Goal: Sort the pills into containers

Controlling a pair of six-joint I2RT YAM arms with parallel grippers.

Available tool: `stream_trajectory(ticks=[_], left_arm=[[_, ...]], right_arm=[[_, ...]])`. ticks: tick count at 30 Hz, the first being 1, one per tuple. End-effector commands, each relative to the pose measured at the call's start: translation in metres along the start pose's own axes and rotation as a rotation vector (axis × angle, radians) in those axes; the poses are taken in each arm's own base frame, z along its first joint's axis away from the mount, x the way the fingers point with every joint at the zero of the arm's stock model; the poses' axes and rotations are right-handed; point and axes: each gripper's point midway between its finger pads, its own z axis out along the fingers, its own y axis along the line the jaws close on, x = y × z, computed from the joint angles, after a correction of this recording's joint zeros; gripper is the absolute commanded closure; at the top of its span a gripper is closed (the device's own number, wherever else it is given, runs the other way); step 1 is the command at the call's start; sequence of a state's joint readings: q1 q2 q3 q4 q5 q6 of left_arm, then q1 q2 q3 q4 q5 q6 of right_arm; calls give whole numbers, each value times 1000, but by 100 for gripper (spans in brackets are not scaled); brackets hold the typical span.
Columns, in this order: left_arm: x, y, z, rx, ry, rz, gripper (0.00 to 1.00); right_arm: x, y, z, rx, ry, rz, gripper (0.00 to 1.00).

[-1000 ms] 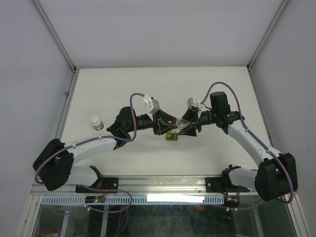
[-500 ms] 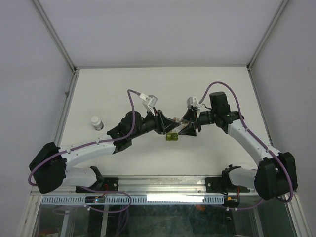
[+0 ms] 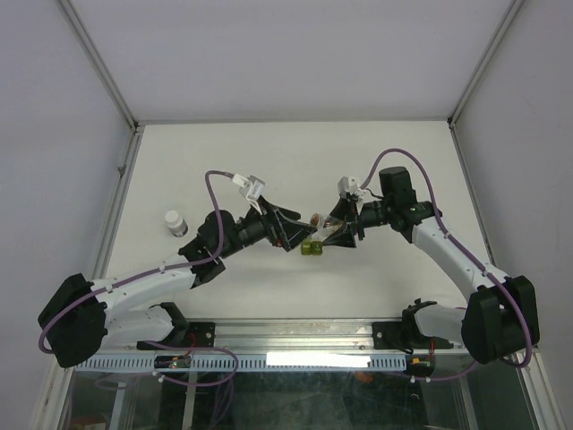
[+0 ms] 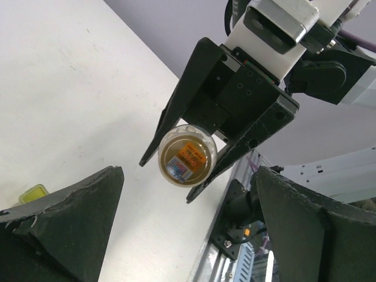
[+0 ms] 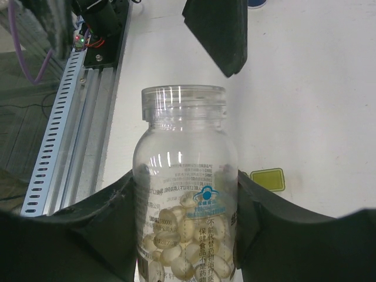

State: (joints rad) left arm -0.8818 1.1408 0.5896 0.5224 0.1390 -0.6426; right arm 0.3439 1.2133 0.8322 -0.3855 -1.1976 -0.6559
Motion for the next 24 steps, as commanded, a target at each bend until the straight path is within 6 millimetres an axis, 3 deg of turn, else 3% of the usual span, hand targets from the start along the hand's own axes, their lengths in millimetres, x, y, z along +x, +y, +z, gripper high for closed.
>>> stream_trajectory(ticks=[1,6,11,24], left_arm=[[-19,-23,-16,171,-76,170,1],[-12,-38,-29,335,-103,498,1],[-11,-38,-26,401,-133,757,1],[-13,-28,13,484,-71,703,2]], right_arm=[[-27,-1,-1,-18,-50,-95,100],[-27,0,-1,-27,-54,-93,100],[-26,1,-1,-31,-54,-98,100],[-27,4,-1,-49,-58,-106,100]])
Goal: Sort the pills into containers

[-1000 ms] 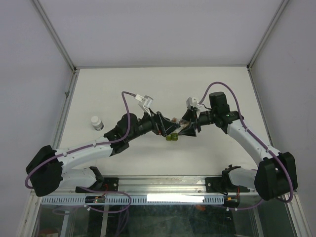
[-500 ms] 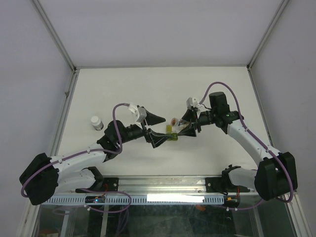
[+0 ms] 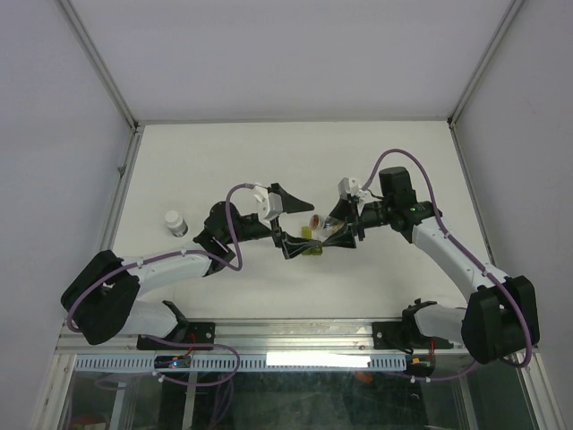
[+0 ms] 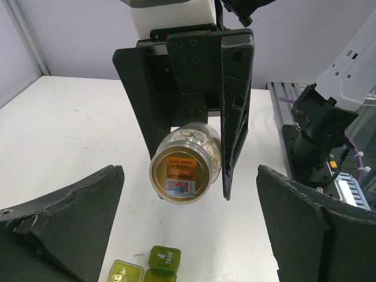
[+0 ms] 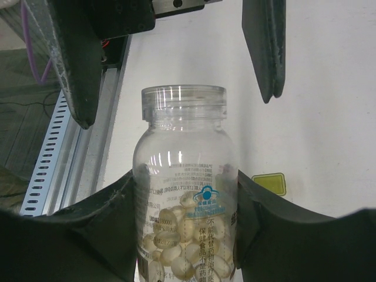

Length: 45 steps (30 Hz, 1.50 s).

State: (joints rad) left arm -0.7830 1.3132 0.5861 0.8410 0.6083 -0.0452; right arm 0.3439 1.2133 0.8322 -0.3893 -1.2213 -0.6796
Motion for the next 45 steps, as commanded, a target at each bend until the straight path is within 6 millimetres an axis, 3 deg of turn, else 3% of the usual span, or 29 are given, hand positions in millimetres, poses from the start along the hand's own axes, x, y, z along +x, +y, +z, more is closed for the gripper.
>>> stream_trajectory(ticks=[1,11,16,20,27,32,36,39,41,45], left_arm=[[-33,0,8,53,-111,63,3],[-32,-1,13,74,-120,10,37],[-28,0,14,74,-110,-12,47],[-26,2,13,57,-102,-55,73],[-26,14,9,-82,-105,-320,100],[-18,18,10,-335,-93,-588,100],[-16,14,15,-520,-85,-695,100],[-18,14,17,-540,-74,-715,96],[-19,14,16,-540,-74,-703,75],[-26,15,13,-535,-104,-663,17]], right_arm=[[-25,1,-1,-30,-45,-85,100],[-24,1,0,-33,-42,-84,100],[-25,2,0,-35,-43,-85,100],[-24,1,0,-31,-40,-84,100],[-23,-3,-1,-13,-29,-80,100],[-22,-6,0,0,-24,-72,100],[-21,-7,0,-1,-22,-63,100],[-22,-7,0,0,-24,-62,100],[-22,-7,0,2,-24,-65,100],[-23,-6,-1,2,-25,-66,100]])
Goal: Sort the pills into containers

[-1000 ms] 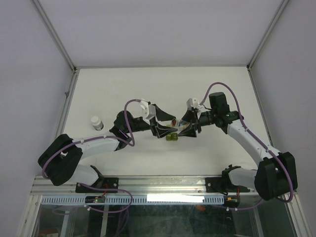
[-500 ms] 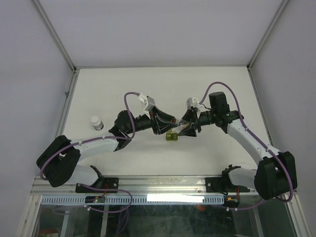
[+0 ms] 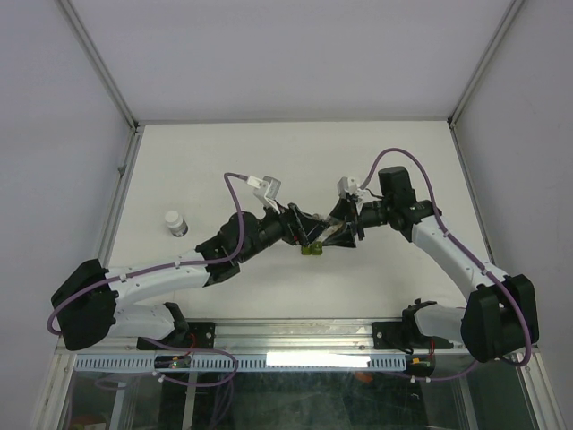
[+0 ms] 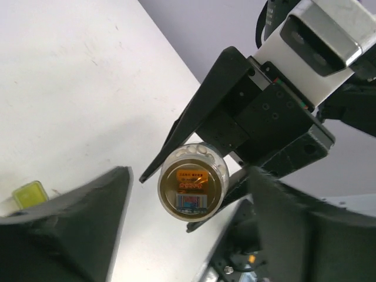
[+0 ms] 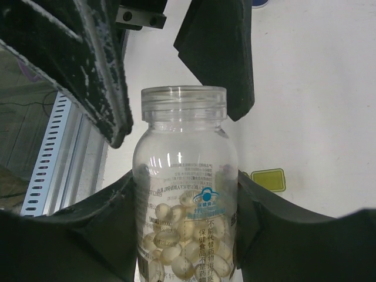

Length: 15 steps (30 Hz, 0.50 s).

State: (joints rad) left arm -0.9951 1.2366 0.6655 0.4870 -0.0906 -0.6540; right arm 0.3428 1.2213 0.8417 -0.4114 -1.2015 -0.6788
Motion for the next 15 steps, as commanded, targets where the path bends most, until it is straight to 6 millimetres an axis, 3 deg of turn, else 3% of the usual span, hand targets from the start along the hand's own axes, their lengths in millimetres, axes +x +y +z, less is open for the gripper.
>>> stream_trajectory(ticks=[1,7,15], left_arm=[[-28,-19,-4,29,-93,-9,4],[-40,-16,-23,59,-180,91,1],[-45,-38,-47,239,-176,452,1]], right_arm=[[-26,-3,0,-10,-43,-87,100],[-26,-2,0,-16,-46,-89,100],[-26,-1,0,-20,-48,-91,100]])
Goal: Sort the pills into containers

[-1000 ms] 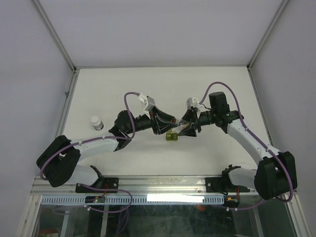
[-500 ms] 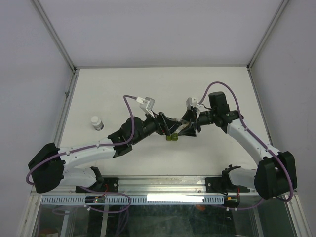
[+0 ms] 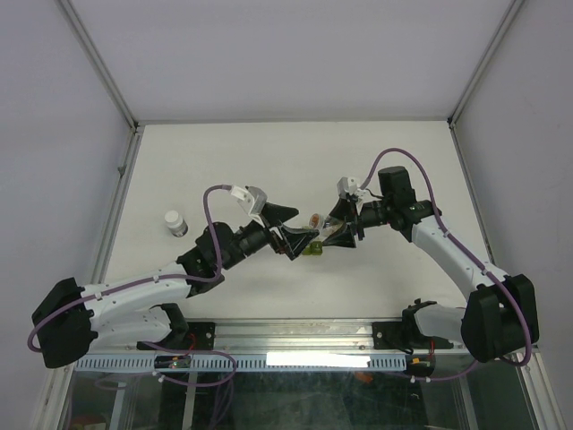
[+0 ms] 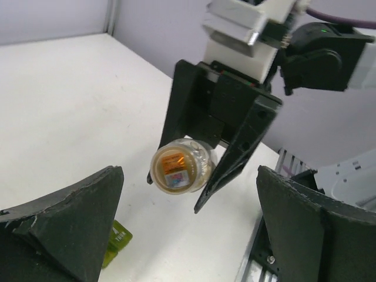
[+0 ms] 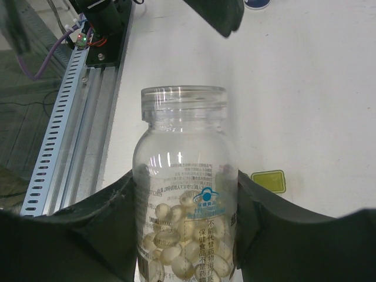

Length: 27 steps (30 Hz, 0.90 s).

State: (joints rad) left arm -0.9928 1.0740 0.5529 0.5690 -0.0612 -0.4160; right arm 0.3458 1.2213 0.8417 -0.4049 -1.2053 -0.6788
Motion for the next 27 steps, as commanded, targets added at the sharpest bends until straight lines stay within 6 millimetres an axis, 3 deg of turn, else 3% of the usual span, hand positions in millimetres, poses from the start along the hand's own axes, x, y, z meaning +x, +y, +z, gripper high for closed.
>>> stream_trajectory(ticks=[1,5,9,12,27], left_arm=[[-33,-25,-11,171,-90,254,1],[-39,-25,-19,271,-97,310,1],[-43,-9,-19,298,-97,259,1],[-44,-10,-18,353,-92,221,1],[-21,-18,-25,509,-80,375,1]], right_arm=[[-25,-2,-1,-17,-45,-84,100],[-24,-1,0,-22,-45,-83,100],[-25,0,-1,-23,-46,-94,100],[-24,0,-1,-24,-45,-96,100],[-23,1,0,-34,-45,-100,100]])
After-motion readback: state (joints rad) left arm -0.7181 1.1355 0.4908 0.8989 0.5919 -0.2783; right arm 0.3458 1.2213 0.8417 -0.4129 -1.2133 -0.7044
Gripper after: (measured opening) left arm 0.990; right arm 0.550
